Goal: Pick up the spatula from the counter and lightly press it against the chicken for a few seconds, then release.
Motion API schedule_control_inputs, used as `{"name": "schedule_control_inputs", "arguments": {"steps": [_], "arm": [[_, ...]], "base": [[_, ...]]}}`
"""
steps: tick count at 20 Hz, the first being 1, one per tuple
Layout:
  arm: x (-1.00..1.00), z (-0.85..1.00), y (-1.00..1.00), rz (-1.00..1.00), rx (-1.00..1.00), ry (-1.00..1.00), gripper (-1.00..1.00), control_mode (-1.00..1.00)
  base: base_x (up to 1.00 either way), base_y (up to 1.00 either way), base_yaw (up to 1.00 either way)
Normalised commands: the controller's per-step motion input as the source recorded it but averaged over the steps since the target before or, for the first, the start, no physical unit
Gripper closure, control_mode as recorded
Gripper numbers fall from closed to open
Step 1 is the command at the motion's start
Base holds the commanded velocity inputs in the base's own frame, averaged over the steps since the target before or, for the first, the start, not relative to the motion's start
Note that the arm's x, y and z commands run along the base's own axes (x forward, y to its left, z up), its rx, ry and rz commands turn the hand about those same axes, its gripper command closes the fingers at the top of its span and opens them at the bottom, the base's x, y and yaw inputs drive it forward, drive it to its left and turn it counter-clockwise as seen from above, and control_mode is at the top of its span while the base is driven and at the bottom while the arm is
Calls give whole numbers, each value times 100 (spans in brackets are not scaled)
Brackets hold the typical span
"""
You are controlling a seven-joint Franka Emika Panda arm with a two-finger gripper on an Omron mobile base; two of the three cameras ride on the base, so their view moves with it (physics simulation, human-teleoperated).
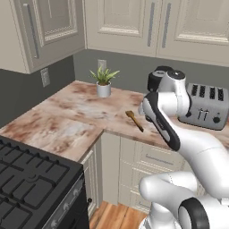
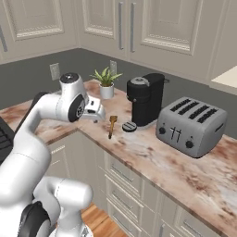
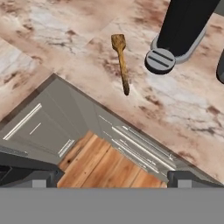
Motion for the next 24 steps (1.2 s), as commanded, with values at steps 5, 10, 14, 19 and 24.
{"name": "schedule_control_inputs", "arguments": {"steps": [5,10,14,19,24], "arm": [[10,-25,-5,0,0,1,-100,-100],[10,-21,-1,1,0,1,-100,-100],[13,-11,0,1,0,0,-100,-100],[18,-3,-7,2,0,0,-100,-100],[14,-5,-13,5,0,2,-100,-100]], "base": [[0,0,0],[0,0,0],[0,0,0],[0,0,0],[0,0,0]]}}
